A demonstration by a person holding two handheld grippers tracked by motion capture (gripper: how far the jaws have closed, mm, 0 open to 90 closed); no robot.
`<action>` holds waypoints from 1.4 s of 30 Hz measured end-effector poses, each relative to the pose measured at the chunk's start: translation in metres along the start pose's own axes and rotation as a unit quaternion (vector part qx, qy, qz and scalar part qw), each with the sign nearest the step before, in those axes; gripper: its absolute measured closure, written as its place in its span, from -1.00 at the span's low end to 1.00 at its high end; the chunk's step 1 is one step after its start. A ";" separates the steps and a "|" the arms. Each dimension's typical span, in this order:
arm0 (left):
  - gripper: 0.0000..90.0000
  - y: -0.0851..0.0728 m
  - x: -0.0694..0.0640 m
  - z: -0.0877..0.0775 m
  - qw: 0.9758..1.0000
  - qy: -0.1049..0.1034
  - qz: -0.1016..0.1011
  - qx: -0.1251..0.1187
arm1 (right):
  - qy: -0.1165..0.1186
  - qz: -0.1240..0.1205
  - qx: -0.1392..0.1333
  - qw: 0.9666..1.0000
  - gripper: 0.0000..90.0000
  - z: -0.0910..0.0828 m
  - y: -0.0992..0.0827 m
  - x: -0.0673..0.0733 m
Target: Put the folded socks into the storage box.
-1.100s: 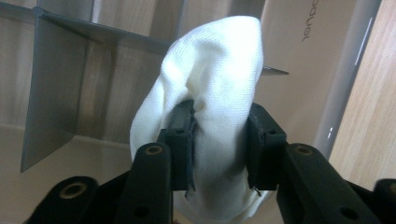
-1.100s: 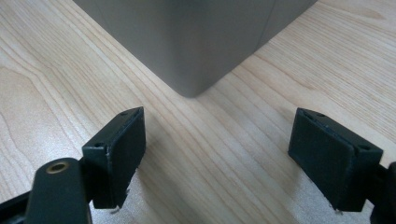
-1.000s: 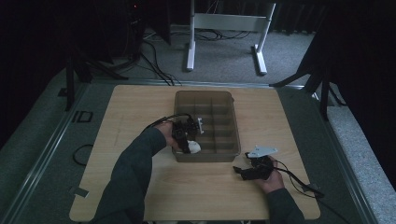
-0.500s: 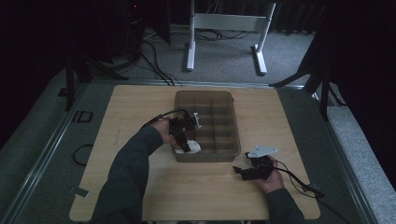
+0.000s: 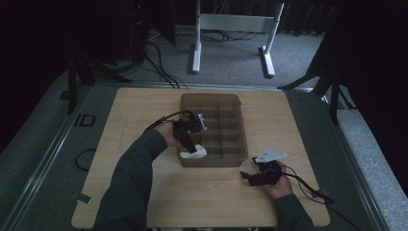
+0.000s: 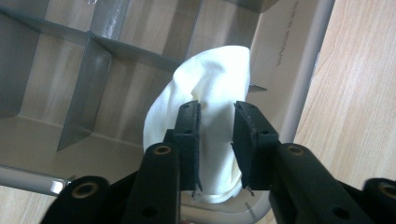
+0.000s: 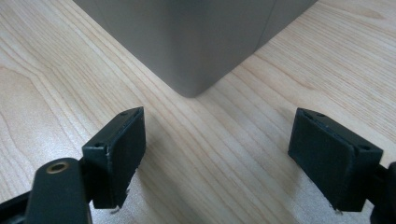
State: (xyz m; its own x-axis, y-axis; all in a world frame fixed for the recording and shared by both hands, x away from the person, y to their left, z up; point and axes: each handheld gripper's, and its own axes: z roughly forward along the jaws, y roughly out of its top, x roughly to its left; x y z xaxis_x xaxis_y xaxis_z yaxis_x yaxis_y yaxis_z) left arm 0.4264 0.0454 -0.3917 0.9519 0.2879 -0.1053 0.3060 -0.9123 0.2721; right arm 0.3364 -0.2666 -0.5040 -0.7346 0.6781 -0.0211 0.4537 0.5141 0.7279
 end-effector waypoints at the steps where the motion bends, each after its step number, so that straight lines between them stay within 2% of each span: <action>1: 0.65 0.000 0.000 0.000 1.000 0.001 0.002 0.000 | 0.000 0.000 0.000 1.000 -0.59 0.000 0.000 0.000; 5: 0.73 0.000 -0.001 -0.001 1.000 0.003 0.004 0.000 | 0.000 0.000 0.000 1.000 -0.59 0.000 0.000 0.000; 7: 0.85 0.001 -0.002 -0.002 1.000 0.009 0.008 -0.004 | 0.000 0.000 0.000 1.000 -0.59 0.000 0.000 0.000; 12: 0.99 0.002 -0.002 -0.002 1.000 0.012 0.007 -0.007 | 0.000 0.000 0.000 1.000 -0.59 0.000 0.000 0.000; 17: 1.00 0.002 -0.002 -0.002 1.000 0.016 0.005 -0.003 | 0.000 0.000 0.000 1.000 -0.59 0.000 0.000 0.000; 18: 0.99 0.003 -0.001 0.001 1.000 0.019 0.004 0.009 | 0.000 0.000 0.000 1.000 -0.59 0.000 0.000 0.000; 22: 0.99 0.004 0.000 0.005 1.000 0.019 0.004 0.018 | 0.000 0.000 0.000 1.000 -0.58 0.000 0.000 0.000; 31: 0.97 0.009 -0.001 0.005 1.000 0.020 0.004 0.006 | 0.000 0.000 0.000 1.000 -0.59 0.000 0.000 0.000; 35: 0.97 0.010 -0.001 0.006 1.000 0.020 0.005 0.008 | 0.000 0.000 0.000 1.000 -0.59 0.000 0.000 0.000; 42: 0.98 0.014 -0.001 0.015 0.999 0.019 0.010 0.031 | 0.000 0.000 0.001 1.000 -0.59 0.000 0.000 0.000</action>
State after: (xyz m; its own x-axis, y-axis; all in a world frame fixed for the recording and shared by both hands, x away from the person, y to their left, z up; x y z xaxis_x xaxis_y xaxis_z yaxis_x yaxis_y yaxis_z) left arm 0.4294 0.0280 -0.4022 0.9581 0.2791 -0.0639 0.2863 -0.9338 0.2145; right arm 0.3359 -0.2666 -0.5040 -0.7349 0.6779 -0.0220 0.4536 0.5153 0.7271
